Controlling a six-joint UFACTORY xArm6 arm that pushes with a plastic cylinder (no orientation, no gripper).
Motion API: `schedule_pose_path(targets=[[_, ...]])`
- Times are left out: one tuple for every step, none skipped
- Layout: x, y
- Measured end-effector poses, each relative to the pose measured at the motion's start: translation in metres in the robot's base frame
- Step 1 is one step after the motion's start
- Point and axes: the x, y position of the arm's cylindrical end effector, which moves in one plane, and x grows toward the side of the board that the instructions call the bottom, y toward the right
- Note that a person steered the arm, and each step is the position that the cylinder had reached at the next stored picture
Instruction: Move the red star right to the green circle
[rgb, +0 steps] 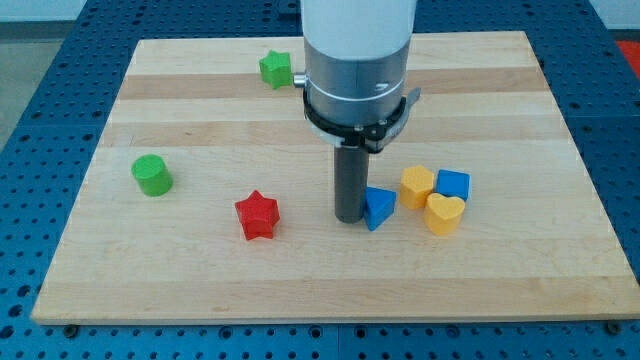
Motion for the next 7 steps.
schedule_pose_path(targets=[[-0.008, 0.027], [-0.009, 0.047], [-0.009, 0.043], [-0.009, 0.012], [-0.009, -0.031], [-0.009, -0.039], [0.0, -0.051]])
